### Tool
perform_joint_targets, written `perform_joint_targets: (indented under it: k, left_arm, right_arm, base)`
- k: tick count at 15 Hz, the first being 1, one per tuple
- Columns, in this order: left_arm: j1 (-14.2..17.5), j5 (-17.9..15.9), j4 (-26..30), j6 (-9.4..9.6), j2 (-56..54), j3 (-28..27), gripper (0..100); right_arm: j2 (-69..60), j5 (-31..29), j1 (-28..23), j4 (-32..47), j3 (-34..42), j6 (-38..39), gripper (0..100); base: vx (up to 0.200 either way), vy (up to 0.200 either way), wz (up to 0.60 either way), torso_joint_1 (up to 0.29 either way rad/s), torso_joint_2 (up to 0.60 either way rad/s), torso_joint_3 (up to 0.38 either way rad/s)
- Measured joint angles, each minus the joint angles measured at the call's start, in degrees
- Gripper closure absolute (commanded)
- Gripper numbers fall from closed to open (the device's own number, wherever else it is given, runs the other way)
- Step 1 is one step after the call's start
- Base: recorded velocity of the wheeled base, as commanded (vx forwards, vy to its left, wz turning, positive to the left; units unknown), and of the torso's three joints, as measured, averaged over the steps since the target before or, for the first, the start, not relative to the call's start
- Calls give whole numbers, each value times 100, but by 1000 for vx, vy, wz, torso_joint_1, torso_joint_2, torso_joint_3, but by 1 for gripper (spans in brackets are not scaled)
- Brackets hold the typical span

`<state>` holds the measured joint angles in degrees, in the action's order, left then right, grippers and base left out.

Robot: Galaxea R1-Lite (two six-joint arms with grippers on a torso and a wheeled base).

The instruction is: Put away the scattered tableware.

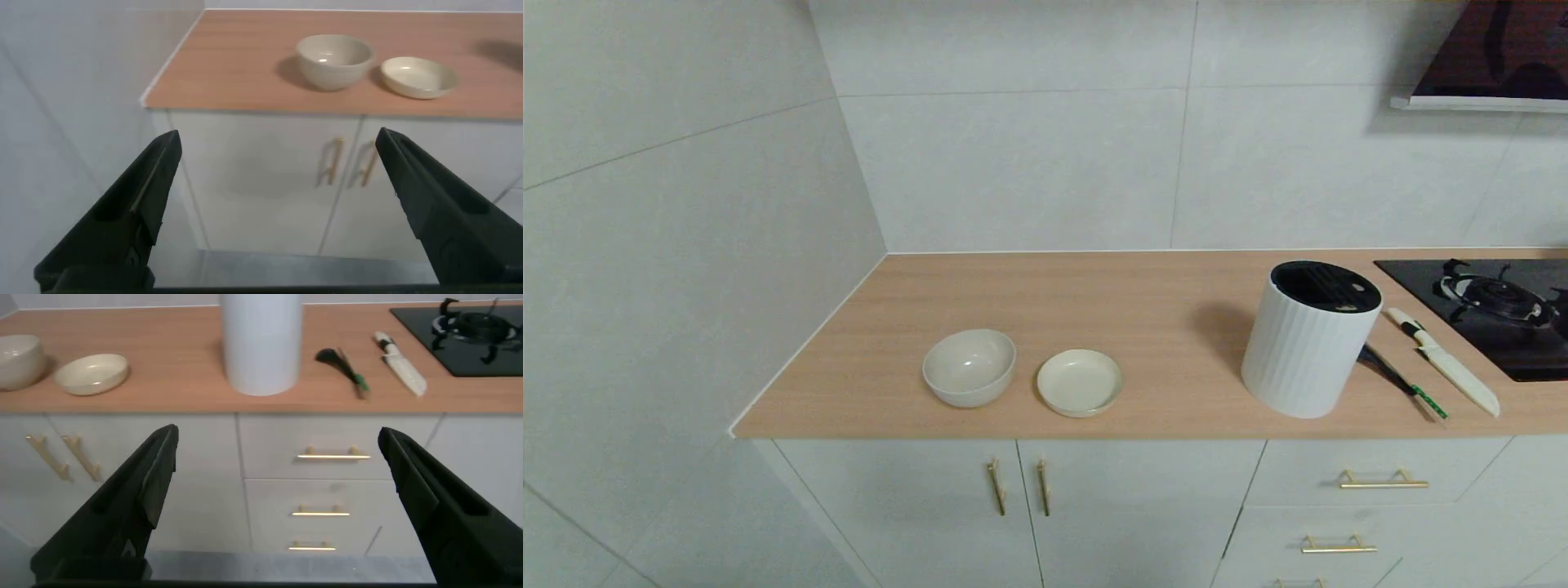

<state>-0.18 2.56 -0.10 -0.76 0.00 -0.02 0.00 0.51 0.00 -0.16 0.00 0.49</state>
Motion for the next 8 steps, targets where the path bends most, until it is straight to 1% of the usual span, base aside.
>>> perform_joint_targets:
  k: [8]
  left_arm:
    - [0, -2, -4, 0, 0, 2, 0]
  right_arm:
    - [-2, 0, 0, 0, 0, -5, 0]
  base:
    - [0, 200, 0, 4, -1, 2]
